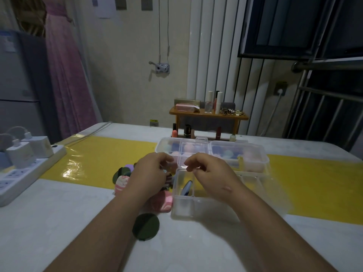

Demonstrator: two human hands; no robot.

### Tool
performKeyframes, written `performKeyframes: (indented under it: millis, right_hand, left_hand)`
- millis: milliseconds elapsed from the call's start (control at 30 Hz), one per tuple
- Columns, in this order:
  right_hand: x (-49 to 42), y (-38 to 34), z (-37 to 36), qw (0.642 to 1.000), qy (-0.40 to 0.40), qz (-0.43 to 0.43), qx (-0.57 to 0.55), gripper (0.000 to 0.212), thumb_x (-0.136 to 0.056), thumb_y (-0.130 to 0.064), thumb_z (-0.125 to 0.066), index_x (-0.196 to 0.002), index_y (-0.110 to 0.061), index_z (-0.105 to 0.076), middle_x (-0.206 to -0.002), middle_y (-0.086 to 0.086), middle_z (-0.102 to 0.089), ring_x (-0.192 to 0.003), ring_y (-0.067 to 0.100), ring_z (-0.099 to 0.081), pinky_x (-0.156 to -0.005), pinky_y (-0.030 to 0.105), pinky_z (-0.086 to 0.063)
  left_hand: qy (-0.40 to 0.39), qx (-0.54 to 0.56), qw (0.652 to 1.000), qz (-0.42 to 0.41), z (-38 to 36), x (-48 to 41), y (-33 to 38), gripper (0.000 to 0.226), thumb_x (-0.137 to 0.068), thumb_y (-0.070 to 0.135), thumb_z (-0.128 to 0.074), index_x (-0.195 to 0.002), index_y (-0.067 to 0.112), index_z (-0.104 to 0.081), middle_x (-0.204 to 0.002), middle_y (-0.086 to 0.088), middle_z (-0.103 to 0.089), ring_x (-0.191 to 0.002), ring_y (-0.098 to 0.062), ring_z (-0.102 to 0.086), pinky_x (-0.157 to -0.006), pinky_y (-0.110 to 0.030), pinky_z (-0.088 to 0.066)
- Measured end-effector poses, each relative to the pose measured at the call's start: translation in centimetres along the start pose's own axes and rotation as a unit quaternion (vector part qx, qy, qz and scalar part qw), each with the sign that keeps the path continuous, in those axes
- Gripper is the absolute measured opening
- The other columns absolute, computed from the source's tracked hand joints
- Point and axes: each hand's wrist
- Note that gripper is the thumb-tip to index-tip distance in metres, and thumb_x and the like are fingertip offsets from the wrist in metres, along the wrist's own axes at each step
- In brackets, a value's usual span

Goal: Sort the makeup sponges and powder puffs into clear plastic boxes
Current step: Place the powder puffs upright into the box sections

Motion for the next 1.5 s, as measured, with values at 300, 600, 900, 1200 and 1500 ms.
performKeyframes:
  millis: [300,600,900,1200,1500]
  right_hand:
    - [-0.1,0.2,-0.1,1.0,0.005,-0.004,-0.007,0.033,-0.098,-0.008,-0.046,-0.11,-0.034,-0.063,-0.103,-0.014,-0.065,-0.096,-0.001,-0.058,-0.081,0.014,-0.047]
    - [0.0,0.1,-0.1,1.0,0.003,-0.006,-0.005,0.032,-0.1,-0.009,-0.046,-0.114,-0.032,-0.063,-0.104,-0.014,-0.064,-0.099,0.001,-0.058,-0.087,0.018,-0.049]
    - [0.0,0.0,-0.1,1.0,0.003,-0.006,-0.001,0.032,-0.1,-0.009,-0.046,-0.112,-0.033,-0.063,-0.105,-0.012,-0.065,-0.1,0.003,-0.058,-0.089,0.022,-0.051]
    - [0.1,-0.1,0.0,1.0,0.006,-0.006,-0.005,0.031,-0.1,-0.009,-0.047,-0.114,-0.032,-0.062,-0.105,-0.014,-0.063,-0.102,0.003,-0.058,-0.089,0.02,-0.05]
    - [0.1,-0.4,0.1,1.0,0.015,-0.007,0.01,0.031,-0.099,-0.012,-0.05,-0.12,-0.033,-0.06,-0.117,-0.015,-0.055,-0.093,-0.002,-0.055,-0.086,0.02,-0.048]
  left_hand:
    - [-0.093,-0.121,0.983,-0.1,-0.4,0.0,-0.5,0.016,-0.088,0.038,-0.064,-0.087,0.027,-0.076,-0.075,0.011,-0.063,-0.075,-0.015,-0.057,-0.07,-0.034,-0.051]
    - [-0.038,-0.125,0.987,-0.091,-0.9,-0.3,-0.8,0.018,-0.093,0.031,-0.06,-0.094,0.024,-0.076,-0.084,0.007,-0.071,-0.077,-0.012,-0.059,-0.075,-0.035,-0.053]
    - [-0.073,-0.123,0.985,-0.097,-0.9,-0.2,-0.9,0.014,-0.092,0.029,-0.062,-0.092,0.022,-0.074,-0.078,0.01,-0.063,-0.071,-0.008,-0.056,-0.066,-0.025,-0.046]
    - [0.008,-0.114,0.992,-0.048,0.1,0.1,0.1,0.013,-0.089,0.028,-0.062,-0.083,0.023,-0.073,-0.081,0.007,-0.068,-0.079,-0.011,-0.059,-0.068,-0.029,-0.049]
    - [0.081,0.025,0.995,0.046,1.8,0.1,0.9,0.004,-0.091,0.018,-0.058,-0.09,0.019,-0.061,-0.082,0.004,-0.061,-0.072,-0.008,-0.053,-0.053,-0.024,-0.035]
Point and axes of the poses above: each hand's wrist, its own x-axis away from the middle knuckle, its own z-axis out of the back of the hand, y = z × x
